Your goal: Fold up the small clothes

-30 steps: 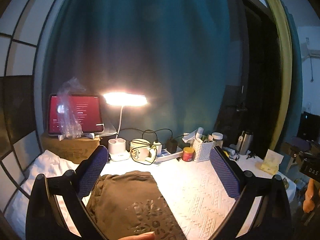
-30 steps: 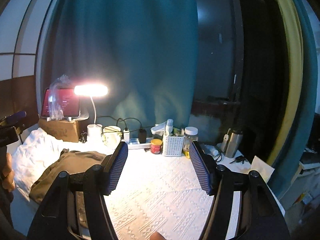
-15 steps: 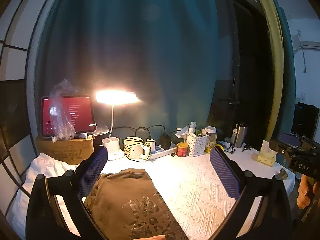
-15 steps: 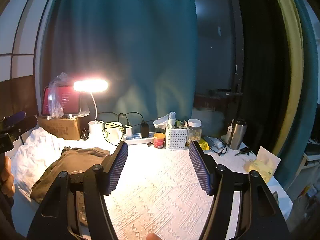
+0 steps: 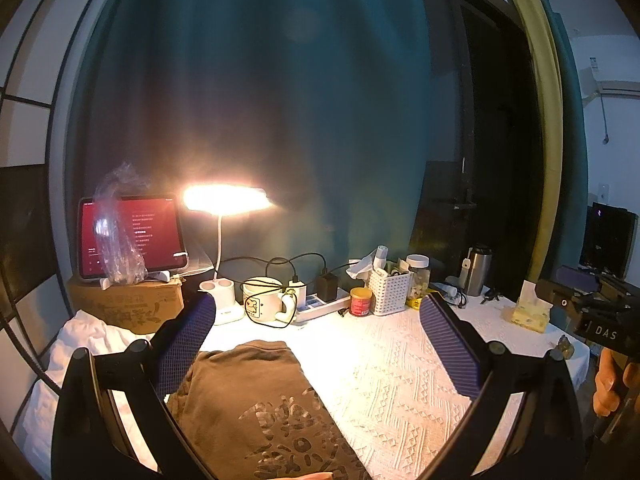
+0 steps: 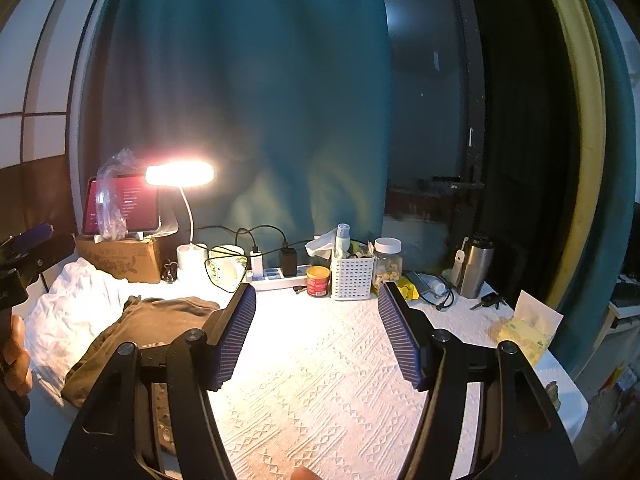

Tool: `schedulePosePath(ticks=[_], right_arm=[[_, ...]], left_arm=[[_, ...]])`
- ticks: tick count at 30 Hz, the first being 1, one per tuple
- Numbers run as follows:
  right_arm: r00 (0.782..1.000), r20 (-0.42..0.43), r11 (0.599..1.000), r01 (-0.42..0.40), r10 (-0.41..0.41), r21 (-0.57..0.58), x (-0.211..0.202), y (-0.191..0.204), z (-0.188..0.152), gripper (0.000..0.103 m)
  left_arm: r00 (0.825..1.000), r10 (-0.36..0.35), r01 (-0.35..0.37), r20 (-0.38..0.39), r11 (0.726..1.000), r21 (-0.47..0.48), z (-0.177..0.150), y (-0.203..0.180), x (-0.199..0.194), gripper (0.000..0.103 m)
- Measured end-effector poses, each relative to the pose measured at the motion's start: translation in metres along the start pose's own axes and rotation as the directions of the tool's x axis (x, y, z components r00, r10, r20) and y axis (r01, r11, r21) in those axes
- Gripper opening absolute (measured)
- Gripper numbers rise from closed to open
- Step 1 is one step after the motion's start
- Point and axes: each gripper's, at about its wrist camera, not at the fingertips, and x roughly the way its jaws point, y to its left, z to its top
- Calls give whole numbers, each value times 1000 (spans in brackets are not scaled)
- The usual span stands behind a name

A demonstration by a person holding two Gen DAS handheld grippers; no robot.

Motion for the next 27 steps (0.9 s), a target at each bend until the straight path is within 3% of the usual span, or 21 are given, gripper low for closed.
schedulePosePath(ticks=[27], right_arm=[[1000, -4, 1000, -4, 4, 7, -4, 3, -2, 67]], left_arm=[[1000, 0, 0, -12, 1000, -1, -1, 1, 3, 101]])
